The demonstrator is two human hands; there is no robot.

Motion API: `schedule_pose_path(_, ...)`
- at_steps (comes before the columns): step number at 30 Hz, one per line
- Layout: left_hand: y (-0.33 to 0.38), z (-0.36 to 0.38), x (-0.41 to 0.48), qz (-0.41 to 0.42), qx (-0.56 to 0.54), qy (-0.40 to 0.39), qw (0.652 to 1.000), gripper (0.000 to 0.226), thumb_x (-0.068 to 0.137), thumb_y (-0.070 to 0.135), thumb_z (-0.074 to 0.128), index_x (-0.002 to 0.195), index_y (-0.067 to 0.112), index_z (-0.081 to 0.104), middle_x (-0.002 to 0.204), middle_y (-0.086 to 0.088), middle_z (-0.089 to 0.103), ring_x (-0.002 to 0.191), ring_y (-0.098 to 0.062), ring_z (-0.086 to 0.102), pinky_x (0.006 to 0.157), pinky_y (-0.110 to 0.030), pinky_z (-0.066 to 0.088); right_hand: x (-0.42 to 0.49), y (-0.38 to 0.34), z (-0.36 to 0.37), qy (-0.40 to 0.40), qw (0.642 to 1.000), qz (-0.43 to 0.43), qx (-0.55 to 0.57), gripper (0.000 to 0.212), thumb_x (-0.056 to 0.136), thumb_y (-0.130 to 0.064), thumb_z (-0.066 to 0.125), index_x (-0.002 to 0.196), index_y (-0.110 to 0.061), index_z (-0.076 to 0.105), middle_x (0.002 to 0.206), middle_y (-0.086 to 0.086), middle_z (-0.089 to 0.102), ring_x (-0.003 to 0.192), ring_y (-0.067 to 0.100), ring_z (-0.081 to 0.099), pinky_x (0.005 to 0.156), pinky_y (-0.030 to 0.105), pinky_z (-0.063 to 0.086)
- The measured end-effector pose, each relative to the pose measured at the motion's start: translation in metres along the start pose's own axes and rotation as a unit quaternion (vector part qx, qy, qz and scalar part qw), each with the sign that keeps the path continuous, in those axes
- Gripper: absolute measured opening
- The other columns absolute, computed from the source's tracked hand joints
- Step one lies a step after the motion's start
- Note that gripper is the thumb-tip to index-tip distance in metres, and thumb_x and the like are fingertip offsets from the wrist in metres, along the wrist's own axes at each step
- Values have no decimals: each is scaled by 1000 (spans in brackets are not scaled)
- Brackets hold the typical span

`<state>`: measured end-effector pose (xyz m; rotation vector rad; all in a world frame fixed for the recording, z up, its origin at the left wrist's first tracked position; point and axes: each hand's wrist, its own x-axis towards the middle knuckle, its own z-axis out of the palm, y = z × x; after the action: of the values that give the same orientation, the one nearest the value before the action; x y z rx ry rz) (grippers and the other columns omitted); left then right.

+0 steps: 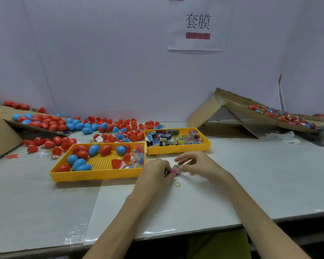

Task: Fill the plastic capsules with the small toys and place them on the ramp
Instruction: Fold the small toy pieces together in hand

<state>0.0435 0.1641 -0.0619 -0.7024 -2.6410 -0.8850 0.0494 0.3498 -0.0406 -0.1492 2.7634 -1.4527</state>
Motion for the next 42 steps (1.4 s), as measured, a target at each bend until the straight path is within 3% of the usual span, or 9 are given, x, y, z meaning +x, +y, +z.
schedule_pose_path(6,3,-5,-1,-13,-20,-16,1000,13,87,21,73,97,13,77,93,-5,72,87,-18,61,79,-31,51,-3,9,11,99,994,-23,-35,16,80,-17,78,73,-31,75,73,-9,73,68,0,64,61,15,48)
schedule_pose_path(10,6,-7,-3,-18,-35,-15,999,14,85,19,75,95,10,77,90,-7,72,86,-21,63,79,-35,52,-3,8,14,100,991,-71,-61,26,78,-11,76,64,-32,73,67,-12,71,64,-1,61,59,12,45)
schedule_pose_path(18,6,-7,-3,-15,-36,-7,999,7,85,14,74,87,7,76,83,-7,70,77,-19,59,69,-28,48,-2,10,17,92,990,-94,-47,11,86,-17,73,88,-26,78,80,-14,72,75,2,63,66,13,45)
schedule_pose_path(21,6,-7,-3,-9,-21,-8,1000,8,85,12,71,85,5,75,79,-7,68,72,-16,53,64,-24,41,1,12,20,91,985,-75,-126,17,93,-35,66,107,-29,75,106,-14,64,102,4,55,90,27,41)
schedule_pose_path(23,7,-7,-3,-10,-18,-10,1000,10,86,13,70,83,4,75,79,-9,69,72,-16,52,63,-24,39,1,13,22,75,976,-75,-190,20,93,-41,65,107,-31,74,116,-12,58,116,9,45,103,36,33)
schedule_pose_path(25,6,-8,-2,-12,-15,-18,1000,11,86,15,70,84,6,75,80,-8,69,73,-16,53,64,-24,40,0,13,21,62,980,-93,-166,19,90,-38,69,105,-28,74,118,-9,58,119,11,44,108,39,32)
schedule_pose_path(32,3,-11,-2,-2,-19,-35,999,12,86,17,73,87,6,78,83,-10,72,71,-15,51,60,-20,33,-3,11,23,25,978,-98,-182,20,94,-34,66,110,-24,67,125,-9,54,125,11,39,111,39,25)
schedule_pose_path(36,3,-11,-1,3,-20,-37,999,13,85,18,74,86,6,78,81,-11,72,71,-17,56,61,-22,39,-7,7,24,0,967,-102,-234,24,100,-32,55,122,-27,62,145,-11,43,135,12,30,110,37,19)
schedule_pose_path(42,5,-10,-4,14,-8,-38,999,13,85,17,73,86,5,77,84,-11,73,80,-24,62,71,-31,47,-8,0,27,-19,958,-124,-257,23,100,-23,54,122,-17,59,143,-5,46,133,17,34,111,39,27)
